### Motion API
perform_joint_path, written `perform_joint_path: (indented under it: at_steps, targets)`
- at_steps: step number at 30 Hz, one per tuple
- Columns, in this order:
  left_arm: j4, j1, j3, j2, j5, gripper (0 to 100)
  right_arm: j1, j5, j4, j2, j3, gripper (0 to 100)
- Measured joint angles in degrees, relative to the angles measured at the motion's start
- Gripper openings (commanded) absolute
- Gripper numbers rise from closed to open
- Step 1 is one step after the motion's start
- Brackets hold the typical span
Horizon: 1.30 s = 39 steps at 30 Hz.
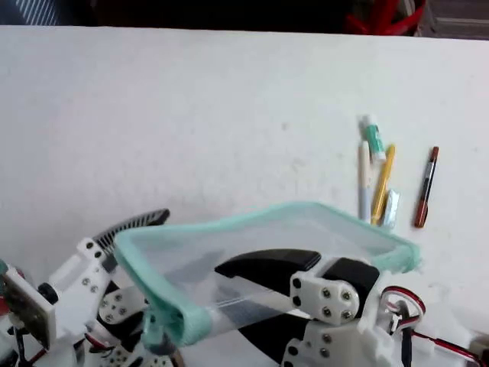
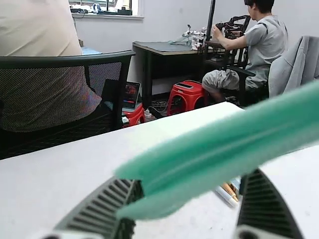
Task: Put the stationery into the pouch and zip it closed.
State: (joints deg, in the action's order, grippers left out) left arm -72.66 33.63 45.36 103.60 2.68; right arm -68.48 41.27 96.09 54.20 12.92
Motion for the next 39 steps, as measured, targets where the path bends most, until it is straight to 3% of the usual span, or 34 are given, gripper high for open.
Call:
perform_joint_path:
  at_steps: [5,12,18,32,35,39]
  targets:
    - [0.0,0.0,0.0,0.0,0.09,2,3.34,-0.09,-2.29,0.0,-2.9,1.9]
    - [-0.09,0.0,0.09,1.05,0.09,2,4.22,-3.52,-11.25,0.18,-12.84,2.2]
    - [-0.09,0.0,0.18,0.79,0.09,2,7.3,-3.69,-13.01,0.26,-16.0,14.8]
    - [-0.26,-0.09,0.18,0.88,0.09,2,8.79,-0.35,-12.48,-0.79,-21.63,12.5]
    - [-0.26,-0.09,0.18,0.62,0.09,2,11.34,-0.18,-12.84,-0.7,-21.63,0.9]
    - [-0.26,-0.09,0.18,0.62,0.09,5,14.07,-0.35,-13.45,2.02,-21.71,2.1]
